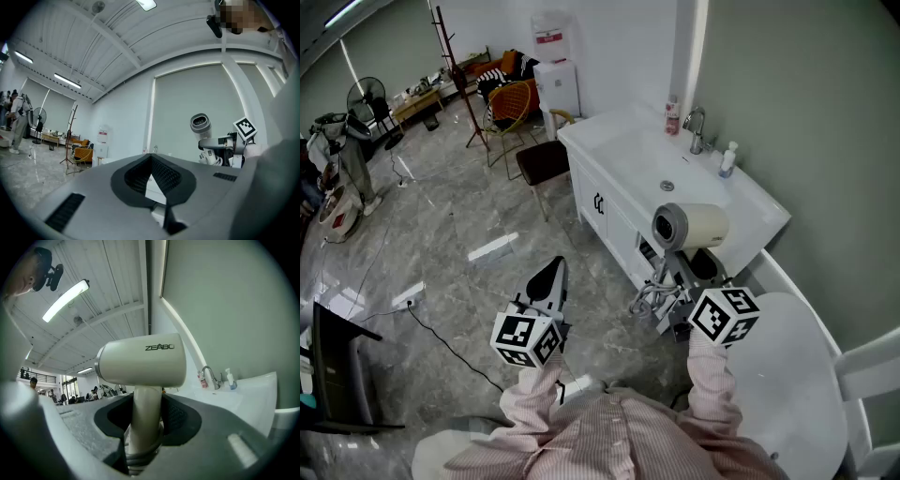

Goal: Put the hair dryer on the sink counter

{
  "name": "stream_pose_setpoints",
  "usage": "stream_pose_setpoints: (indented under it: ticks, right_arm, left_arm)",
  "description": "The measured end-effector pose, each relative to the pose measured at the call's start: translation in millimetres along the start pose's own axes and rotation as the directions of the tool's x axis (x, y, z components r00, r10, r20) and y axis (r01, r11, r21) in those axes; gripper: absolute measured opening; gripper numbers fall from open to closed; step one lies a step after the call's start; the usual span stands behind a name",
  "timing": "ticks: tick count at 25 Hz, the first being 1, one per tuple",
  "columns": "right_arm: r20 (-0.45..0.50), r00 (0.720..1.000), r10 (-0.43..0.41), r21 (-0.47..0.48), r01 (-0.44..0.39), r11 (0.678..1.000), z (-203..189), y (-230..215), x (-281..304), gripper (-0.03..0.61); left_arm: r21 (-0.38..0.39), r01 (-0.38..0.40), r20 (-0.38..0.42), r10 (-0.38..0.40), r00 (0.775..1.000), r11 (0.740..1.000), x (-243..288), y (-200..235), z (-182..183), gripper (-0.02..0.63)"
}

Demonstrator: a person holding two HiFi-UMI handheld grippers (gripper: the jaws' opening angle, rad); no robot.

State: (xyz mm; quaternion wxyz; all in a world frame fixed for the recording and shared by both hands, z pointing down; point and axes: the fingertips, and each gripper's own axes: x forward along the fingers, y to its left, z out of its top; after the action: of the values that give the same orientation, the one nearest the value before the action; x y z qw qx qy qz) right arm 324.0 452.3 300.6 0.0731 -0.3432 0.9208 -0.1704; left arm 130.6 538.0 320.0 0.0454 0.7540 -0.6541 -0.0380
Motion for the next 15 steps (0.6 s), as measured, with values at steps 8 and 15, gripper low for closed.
stream_pose_setpoints:
  ticks: [8, 15]
  right_arm:
    - [-0.01, 1.0, 0.011, 0.001, -0.011, 1.0, -5, -14, 14, 0.158]
    - [-0.019, 1.0, 0.023, 0.039, -0.022, 0.999, -5, -26, 38, 0.159]
  left_arm:
    - [-0.022, -0.009, -0.011, 0.008, 1.0, 1.0, 20, 1, -11, -0.003]
    - [-0.035, -0.012, -0.03, 0.011, 0.999, 0.999, 43, 12, -15, -0.002]
